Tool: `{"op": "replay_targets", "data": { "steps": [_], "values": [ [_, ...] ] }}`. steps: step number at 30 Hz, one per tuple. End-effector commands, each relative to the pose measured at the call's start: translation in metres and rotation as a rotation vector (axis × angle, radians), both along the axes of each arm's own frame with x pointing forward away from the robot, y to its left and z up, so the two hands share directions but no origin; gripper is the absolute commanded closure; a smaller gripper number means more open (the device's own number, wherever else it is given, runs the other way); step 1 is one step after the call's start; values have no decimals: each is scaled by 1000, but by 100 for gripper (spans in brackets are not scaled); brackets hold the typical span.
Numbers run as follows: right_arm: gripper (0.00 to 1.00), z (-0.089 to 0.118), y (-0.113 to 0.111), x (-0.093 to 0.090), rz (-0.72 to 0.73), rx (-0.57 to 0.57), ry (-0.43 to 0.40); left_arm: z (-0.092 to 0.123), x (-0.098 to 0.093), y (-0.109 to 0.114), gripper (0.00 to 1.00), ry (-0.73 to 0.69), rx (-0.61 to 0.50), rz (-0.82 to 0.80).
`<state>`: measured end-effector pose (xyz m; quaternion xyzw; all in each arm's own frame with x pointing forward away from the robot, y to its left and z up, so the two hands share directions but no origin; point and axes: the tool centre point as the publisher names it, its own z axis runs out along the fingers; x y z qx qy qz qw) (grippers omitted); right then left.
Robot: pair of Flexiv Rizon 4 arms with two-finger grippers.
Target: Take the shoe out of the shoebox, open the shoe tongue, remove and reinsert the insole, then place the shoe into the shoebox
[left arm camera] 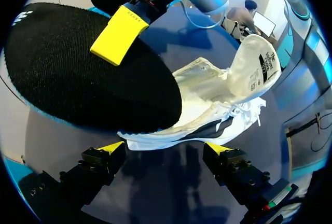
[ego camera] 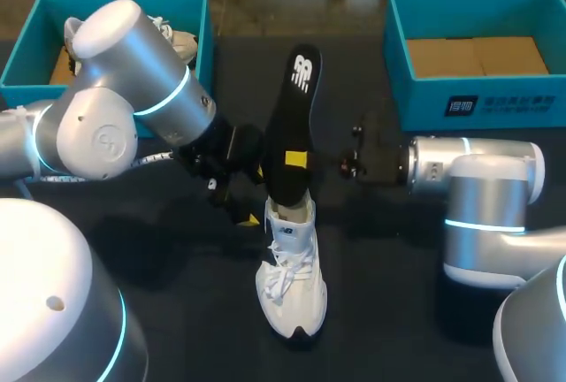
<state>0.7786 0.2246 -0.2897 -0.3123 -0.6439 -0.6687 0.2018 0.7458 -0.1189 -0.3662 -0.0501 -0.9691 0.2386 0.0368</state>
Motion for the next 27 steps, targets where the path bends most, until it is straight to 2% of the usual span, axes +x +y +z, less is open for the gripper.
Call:
{"op": "replay_targets", "data": {
  "steps": [1, 10, 21, 27],
  "values": [
    [100, 1, 9, -1, -9, -12, -1, -1, -1, 0, 0, -2, -1, 1],
    [100, 2, 15, -4, -36, -50, -34, -1, -1, 0, 0, -2, -1, 1],
    [100, -1, 2, 5, -44, -72, -83, -1, -1, 0, 0, -2, -1, 1],
    [100, -8, 6, 4, -37, -56, -66, -1, -1, 0, 0, -2, -1, 1]
  ]
}}
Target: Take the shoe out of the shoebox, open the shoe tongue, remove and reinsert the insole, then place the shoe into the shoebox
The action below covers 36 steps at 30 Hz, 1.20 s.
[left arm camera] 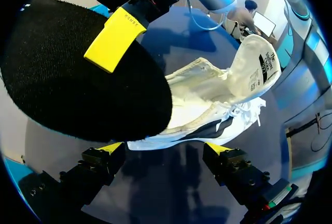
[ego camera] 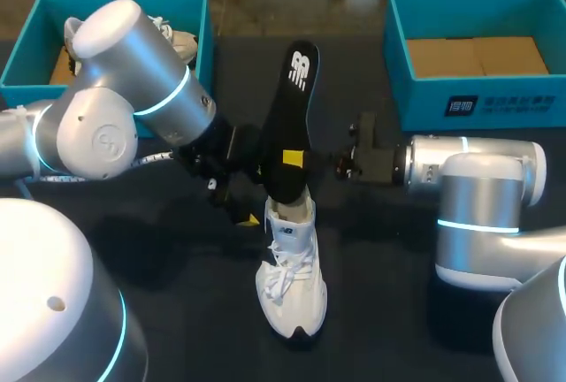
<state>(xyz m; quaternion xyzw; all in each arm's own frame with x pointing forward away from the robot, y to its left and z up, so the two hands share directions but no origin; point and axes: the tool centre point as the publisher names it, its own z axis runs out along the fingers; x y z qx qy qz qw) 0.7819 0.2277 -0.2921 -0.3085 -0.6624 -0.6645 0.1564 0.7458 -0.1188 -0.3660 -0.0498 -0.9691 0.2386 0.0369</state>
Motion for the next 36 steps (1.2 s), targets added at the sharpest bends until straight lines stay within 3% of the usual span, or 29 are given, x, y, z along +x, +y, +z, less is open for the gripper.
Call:
{"op": "replay_targets", "data": {
  "steps": [1, 14, 21, 36],
  "values": [
    [100, -7, 3, 0, 6, 1, 4, -1, -1, 0, 0, -2, -1, 1],
    [100, -15, 4, -7, -21, 6, 44, -1, -1, 0, 0, -2, -1, 1],
    [100, -13, 1, -6, -18, 1, 22, -1, -1, 0, 0, -2, -1, 1],
    [100, -24, -9, -4, 95, 5, 29, -1, -1, 0, 0, -2, -1, 1]
  ]
}}
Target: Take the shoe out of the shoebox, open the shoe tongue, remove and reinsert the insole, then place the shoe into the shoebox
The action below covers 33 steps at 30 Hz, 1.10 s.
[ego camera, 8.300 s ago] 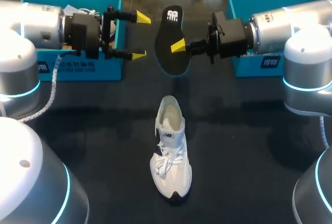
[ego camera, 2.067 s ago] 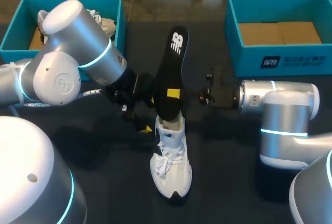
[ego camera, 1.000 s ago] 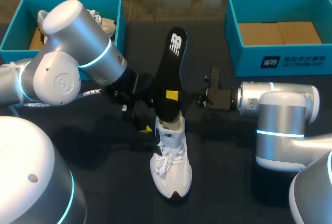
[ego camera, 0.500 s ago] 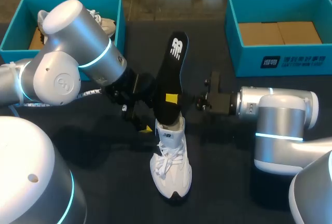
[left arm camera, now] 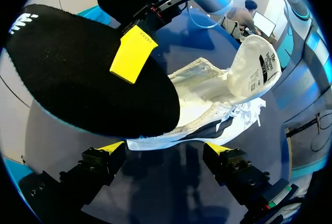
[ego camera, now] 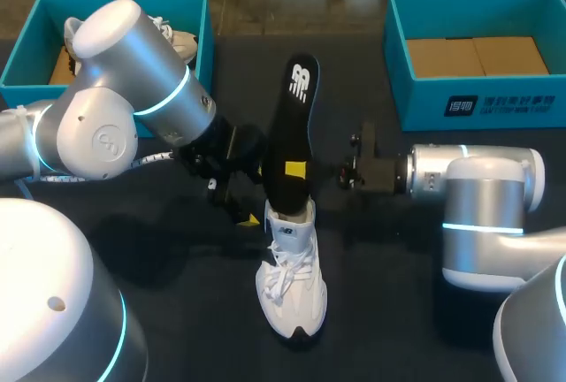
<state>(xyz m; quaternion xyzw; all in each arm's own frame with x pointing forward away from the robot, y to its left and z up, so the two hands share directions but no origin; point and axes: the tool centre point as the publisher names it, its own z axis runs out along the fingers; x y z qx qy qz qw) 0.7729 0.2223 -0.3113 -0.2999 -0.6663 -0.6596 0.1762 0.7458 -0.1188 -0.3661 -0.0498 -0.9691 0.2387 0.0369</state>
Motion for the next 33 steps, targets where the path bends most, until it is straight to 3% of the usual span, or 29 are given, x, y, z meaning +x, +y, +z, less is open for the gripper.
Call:
{"op": "replay_targets", "data": {
  "steps": [1, 9, 24, 33],
  "values": [
    [100, -5, -5, 5, 64, 2, 13, -1, -1, 0, 0, -2, -1, 1],
    [100, -11, -6, -2, 78, 18, 8, -1, -1, 0, 0, -2, -1, 1],
    [100, -24, 9, -31, 54, 33, 2, -1, -1, 0, 0, -2, -1, 1],
    [100, -31, 9, -44, 52, 3, 37, -1, -1, 0, 0, -2, -1, 1]
  ]
}}
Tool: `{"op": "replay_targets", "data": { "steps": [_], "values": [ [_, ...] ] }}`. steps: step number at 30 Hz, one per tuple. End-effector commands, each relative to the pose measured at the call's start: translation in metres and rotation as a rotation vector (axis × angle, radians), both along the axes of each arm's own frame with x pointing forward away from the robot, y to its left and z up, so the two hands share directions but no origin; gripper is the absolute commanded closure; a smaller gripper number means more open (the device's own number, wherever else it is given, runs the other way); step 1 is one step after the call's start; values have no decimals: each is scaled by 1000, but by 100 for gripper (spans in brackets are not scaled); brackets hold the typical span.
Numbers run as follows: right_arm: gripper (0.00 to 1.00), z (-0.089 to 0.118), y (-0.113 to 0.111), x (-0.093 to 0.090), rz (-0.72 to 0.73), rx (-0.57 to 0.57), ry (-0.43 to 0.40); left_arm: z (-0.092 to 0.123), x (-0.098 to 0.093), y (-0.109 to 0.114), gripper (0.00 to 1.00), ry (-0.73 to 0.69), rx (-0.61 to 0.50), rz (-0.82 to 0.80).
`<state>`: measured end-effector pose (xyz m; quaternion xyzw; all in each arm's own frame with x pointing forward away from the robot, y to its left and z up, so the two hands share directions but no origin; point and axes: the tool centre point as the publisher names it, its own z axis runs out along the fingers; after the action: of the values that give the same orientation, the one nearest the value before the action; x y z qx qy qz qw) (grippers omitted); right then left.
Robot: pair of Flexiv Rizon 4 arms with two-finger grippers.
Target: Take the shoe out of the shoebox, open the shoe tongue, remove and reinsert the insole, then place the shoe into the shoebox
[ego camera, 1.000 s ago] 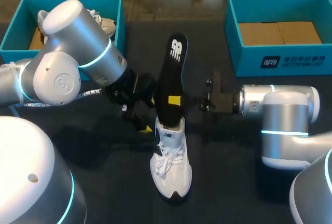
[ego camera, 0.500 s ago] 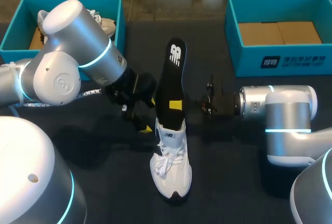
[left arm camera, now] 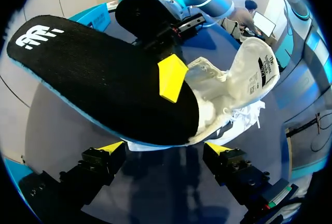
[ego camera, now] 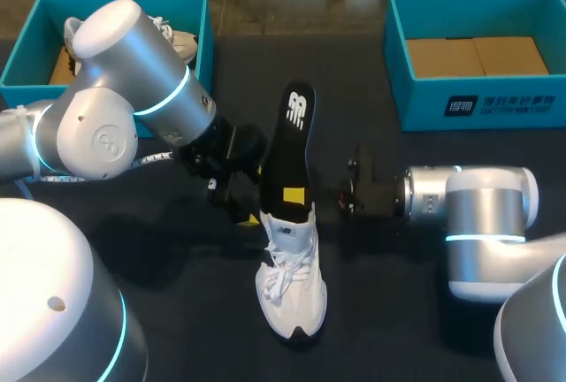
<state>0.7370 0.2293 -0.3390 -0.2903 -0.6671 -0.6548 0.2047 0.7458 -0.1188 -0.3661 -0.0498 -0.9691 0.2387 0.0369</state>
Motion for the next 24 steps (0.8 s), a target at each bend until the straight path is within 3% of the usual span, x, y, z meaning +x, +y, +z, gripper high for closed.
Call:
{"op": "replay_targets", "data": {
  "steps": [1, 11, 20, 24],
  "values": [
    [100, -4, 1, -9, 0, -10, 10, -1, -1, 0, 0, -2, -1, 1],
    [100, -15, 6, -12, 97, -87, 104, -1, -1, 0, 0, -2, -1, 1],
    [100, -14, 6, -13, 92, -73, 91, -1, -1, 0, 0, -2, -1, 1],
    [95, -10, 6, -15, 88, -66, 74, -1, -1, 0, 0, -2, -1, 1]
  ]
}}
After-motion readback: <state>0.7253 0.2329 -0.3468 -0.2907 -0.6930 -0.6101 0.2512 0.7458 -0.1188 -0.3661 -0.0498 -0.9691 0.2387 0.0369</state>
